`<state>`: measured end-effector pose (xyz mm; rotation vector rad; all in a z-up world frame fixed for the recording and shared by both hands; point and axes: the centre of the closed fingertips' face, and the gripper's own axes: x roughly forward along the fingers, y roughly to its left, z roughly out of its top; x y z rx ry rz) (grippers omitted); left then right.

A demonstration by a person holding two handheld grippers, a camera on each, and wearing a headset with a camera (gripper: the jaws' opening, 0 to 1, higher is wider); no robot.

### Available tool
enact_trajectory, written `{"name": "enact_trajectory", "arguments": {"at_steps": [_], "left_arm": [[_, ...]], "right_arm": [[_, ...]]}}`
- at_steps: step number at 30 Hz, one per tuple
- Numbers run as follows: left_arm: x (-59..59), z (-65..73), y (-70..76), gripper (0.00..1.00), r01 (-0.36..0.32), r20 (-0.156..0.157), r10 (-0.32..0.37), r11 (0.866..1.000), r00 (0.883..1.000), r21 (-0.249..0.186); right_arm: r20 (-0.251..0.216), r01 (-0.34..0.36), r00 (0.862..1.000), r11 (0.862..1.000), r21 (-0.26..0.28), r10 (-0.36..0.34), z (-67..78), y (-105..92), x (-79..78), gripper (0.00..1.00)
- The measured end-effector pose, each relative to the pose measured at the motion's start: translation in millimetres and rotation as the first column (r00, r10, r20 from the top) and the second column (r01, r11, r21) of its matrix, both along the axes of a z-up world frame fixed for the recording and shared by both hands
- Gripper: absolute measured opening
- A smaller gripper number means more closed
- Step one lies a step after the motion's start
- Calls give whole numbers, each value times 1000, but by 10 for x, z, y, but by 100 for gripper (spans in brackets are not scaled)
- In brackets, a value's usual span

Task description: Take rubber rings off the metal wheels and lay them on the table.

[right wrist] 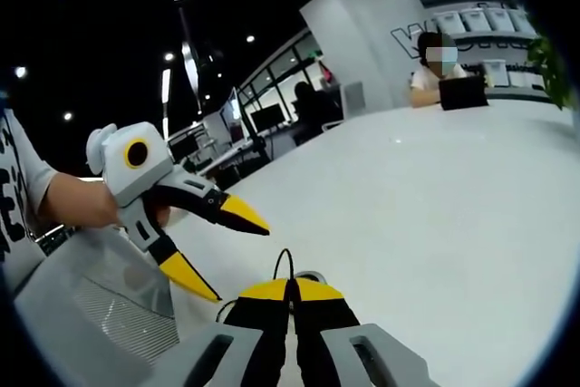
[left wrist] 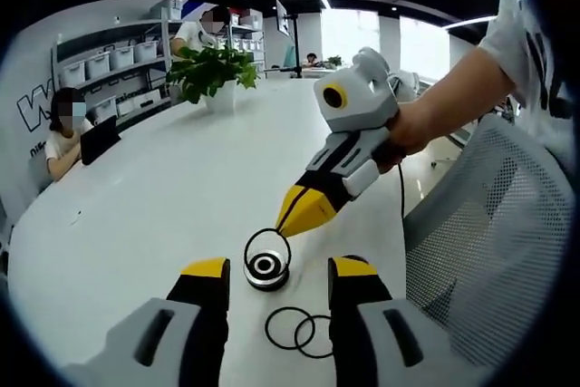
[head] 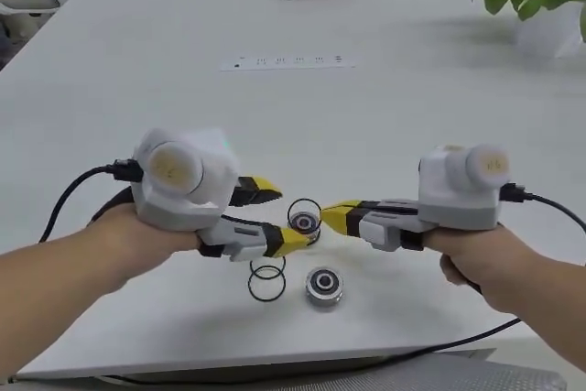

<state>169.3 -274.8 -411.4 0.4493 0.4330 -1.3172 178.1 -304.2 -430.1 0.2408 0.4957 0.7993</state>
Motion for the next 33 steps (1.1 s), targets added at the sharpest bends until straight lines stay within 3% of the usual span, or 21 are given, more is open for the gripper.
{"name": "enact_trajectory", "arguments": {"at_steps": [22, 33], "left_arm": [[-166, 342, 339, 59, -31, 5, 32, 998, 999, -61], [-245, 399, 484, 68, -51, -4, 51, 996, 999, -74]], "right_arm": [[28, -42, 999, 998, 36, 41, 234, 139, -44, 0], [27, -61, 998, 997, 41, 60, 252, 203, -89, 0]]}}
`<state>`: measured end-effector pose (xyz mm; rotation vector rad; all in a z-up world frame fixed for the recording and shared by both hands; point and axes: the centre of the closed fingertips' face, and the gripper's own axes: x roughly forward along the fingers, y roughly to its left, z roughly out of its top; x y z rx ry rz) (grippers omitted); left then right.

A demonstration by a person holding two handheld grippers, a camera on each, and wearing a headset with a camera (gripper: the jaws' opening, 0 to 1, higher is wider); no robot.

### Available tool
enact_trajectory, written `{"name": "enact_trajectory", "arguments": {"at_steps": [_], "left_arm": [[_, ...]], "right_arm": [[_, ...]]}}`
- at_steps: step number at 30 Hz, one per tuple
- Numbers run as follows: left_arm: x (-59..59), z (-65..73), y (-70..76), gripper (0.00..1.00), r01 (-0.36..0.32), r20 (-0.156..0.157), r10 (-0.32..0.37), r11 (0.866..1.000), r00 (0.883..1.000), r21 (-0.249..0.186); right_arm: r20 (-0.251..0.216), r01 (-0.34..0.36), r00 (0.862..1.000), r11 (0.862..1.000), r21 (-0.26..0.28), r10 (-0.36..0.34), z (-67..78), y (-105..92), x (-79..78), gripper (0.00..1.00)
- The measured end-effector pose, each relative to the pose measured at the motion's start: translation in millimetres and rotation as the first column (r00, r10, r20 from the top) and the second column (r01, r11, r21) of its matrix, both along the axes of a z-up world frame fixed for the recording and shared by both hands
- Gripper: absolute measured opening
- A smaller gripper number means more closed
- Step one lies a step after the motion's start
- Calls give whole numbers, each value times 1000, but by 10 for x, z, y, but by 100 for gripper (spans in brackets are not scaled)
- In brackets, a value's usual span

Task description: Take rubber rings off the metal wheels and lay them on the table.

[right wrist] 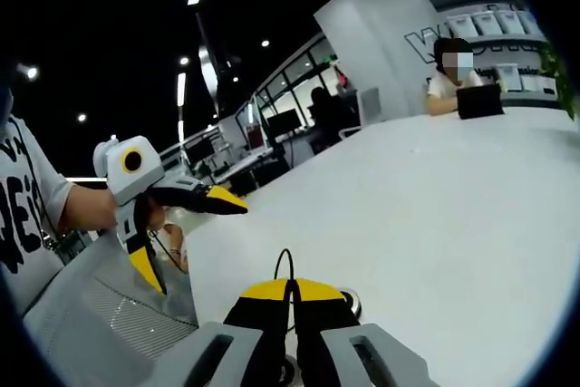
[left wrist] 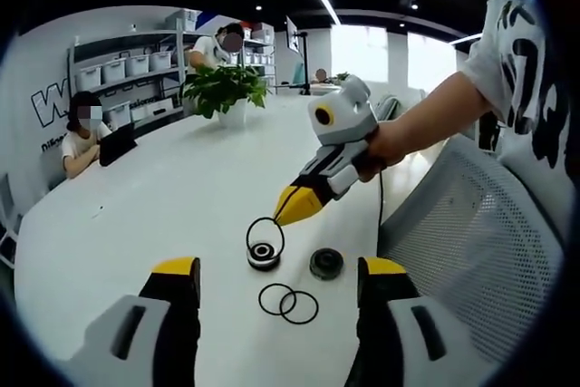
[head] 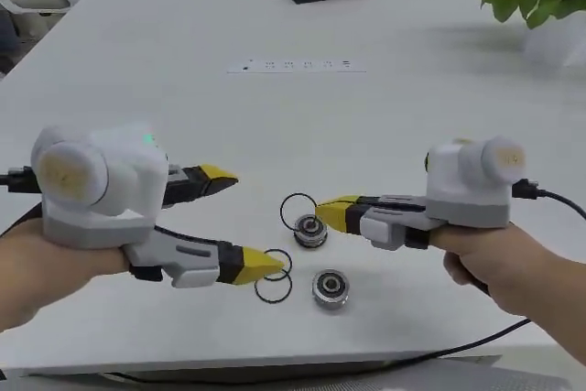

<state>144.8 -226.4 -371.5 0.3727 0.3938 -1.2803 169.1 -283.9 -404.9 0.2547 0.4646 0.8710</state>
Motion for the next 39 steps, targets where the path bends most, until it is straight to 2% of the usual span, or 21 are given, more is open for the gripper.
{"name": "enact_trajectory", "arguments": {"at_steps": [17, 27, 39], "left_arm": [[-113, -3, 177, 79, -31, -26, 31, 1000, 999, -2], [-182, -11, 271, 82, -46, -39, 47, 999, 998, 3], [-220, 18, 332, 83, -57, -38, 58, 998, 998, 1]], "right_arm": [[-23, -14, 1000, 1000, -3, 14, -43, 17, -89, 0], [-48, -47, 998, 999, -2, 47, -86, 125, -206, 0], [-72, -103, 992, 995, -13, 101, -149, 250, -343, 0]]}}
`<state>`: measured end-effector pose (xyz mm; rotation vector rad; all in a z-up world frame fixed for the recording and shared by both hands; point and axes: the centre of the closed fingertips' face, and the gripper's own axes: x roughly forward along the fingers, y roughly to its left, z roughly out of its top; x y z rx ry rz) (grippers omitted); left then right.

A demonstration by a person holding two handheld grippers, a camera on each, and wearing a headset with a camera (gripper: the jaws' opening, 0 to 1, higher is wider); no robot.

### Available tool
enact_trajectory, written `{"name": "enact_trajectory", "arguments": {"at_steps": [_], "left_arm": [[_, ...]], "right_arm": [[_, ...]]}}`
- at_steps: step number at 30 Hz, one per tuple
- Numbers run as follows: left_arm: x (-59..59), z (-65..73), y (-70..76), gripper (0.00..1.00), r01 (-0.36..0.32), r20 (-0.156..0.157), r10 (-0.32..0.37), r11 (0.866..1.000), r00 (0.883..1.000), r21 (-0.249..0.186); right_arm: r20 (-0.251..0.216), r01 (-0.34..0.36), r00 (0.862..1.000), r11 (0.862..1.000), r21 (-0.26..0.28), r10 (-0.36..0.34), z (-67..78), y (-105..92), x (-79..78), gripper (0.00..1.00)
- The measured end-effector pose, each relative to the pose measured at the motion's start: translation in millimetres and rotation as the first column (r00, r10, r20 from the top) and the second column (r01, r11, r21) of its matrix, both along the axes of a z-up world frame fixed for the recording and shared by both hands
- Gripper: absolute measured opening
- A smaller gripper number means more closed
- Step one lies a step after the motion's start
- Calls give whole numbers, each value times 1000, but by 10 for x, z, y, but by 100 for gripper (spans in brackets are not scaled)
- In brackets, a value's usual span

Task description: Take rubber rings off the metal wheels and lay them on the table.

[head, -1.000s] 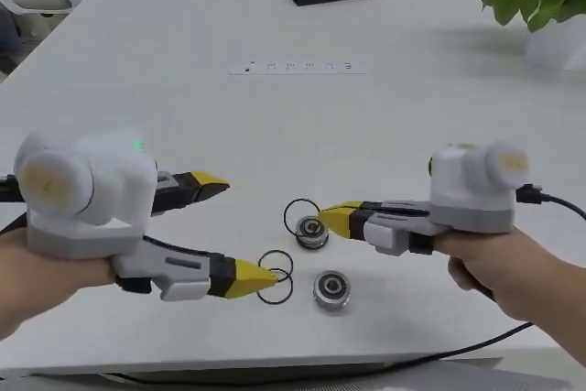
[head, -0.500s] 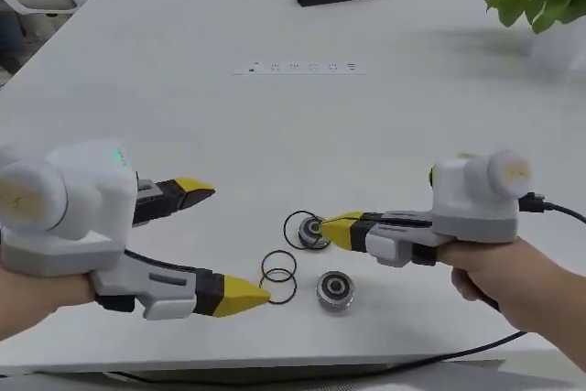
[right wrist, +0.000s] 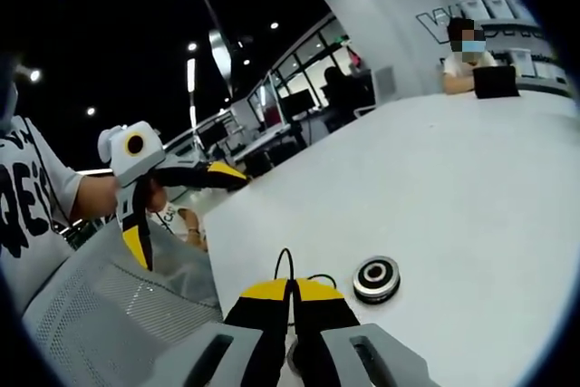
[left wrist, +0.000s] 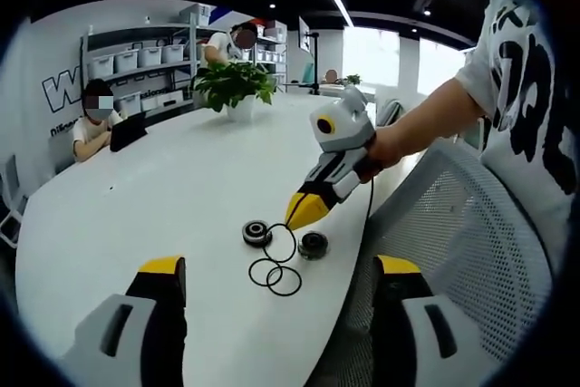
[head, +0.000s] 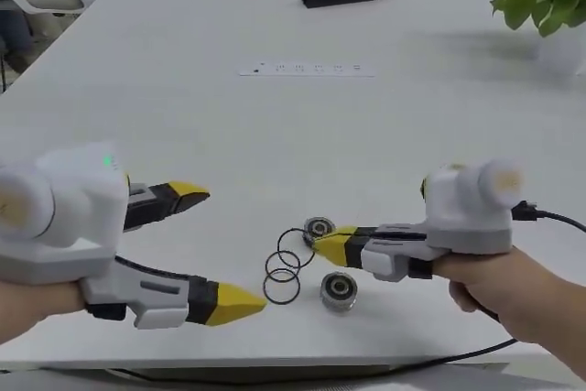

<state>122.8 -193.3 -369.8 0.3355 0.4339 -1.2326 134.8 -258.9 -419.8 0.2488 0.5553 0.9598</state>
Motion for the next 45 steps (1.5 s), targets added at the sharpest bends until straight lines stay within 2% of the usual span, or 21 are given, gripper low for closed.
{"name": "enact_trajectory", "arguments": {"at_steps": [20, 38, 45], "left_arm": [[-112, -37, 52, 83, 2, -16, -2, 1000, 1000, 15], [-142, -46, 96, 82, -10, -18, 10, 1000, 1000, 25], [-143, -56, 106, 82, -15, -22, 15, 1000, 1000, 27]], "right_arm": [[-36, -97, 995, 994, -50, 95, -182, 177, -210, 0], [-59, -135, 990, 987, -87, 130, -306, 240, -267, 0], [-67, -157, 986, 980, -120, 150, -364, 236, -295, 0]]}}
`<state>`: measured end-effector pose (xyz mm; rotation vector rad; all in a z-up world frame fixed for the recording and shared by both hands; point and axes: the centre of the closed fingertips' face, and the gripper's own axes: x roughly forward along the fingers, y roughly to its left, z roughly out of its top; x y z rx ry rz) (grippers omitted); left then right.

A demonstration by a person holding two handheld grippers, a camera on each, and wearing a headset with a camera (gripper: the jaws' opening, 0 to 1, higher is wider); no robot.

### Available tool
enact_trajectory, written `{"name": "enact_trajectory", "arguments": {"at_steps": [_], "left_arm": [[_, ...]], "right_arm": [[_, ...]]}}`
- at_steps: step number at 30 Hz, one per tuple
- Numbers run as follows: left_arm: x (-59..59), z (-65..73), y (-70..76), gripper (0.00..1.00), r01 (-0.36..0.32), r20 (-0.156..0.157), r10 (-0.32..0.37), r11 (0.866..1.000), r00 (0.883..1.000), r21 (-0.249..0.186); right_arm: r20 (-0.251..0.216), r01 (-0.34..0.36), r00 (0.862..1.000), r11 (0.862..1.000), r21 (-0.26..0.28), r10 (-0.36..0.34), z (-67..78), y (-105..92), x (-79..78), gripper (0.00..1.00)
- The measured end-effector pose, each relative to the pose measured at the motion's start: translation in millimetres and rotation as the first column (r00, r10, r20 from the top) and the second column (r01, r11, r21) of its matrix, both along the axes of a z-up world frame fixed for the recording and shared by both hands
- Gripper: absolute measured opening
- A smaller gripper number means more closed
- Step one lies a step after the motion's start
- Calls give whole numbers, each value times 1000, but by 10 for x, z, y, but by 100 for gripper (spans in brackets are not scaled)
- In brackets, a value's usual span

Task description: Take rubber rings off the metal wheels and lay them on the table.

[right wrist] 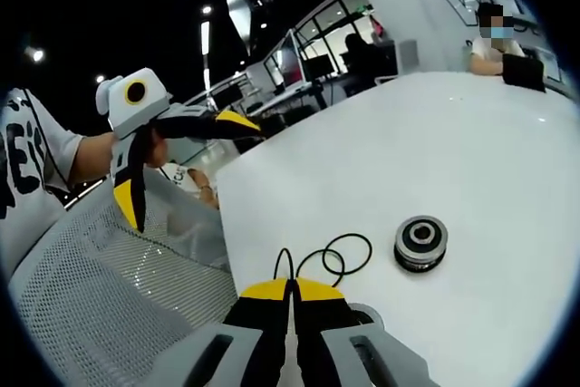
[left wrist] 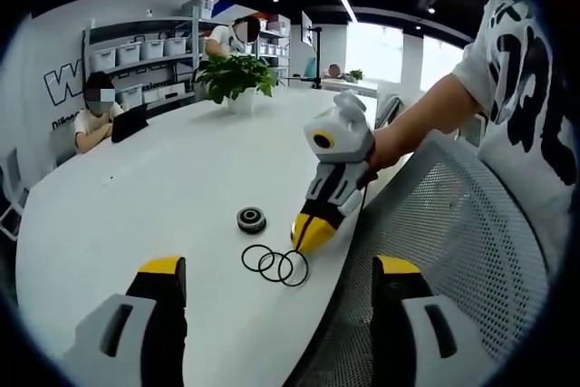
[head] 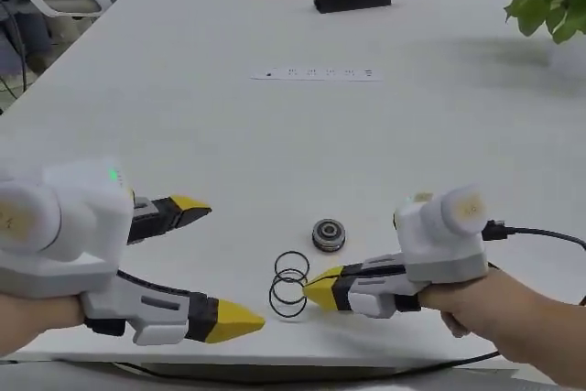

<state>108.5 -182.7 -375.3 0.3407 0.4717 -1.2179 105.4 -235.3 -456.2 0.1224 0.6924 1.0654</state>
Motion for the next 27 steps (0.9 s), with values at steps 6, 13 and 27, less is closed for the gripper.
{"name": "enact_trajectory", "arguments": {"at_steps": [6, 13, 27], "left_arm": [[-6, -9, -8, 82, 2, -1, -2, 1000, 1000, 0], [-12, -21, -2, 82, 6, -3, -6, 1000, 1000, 6], [-29, -49, 35, 82, 7, -3, -7, 1000, 1000, 21]], "right_arm": [[-4, -11, 1000, 1000, -26, 11, -46, -9, -23, 0], [3, -23, 1000, 998, -50, 24, -66, -3, -36, 0], [31, -42, 999, 994, -98, 45, -98, 15, -22, 0]]}}
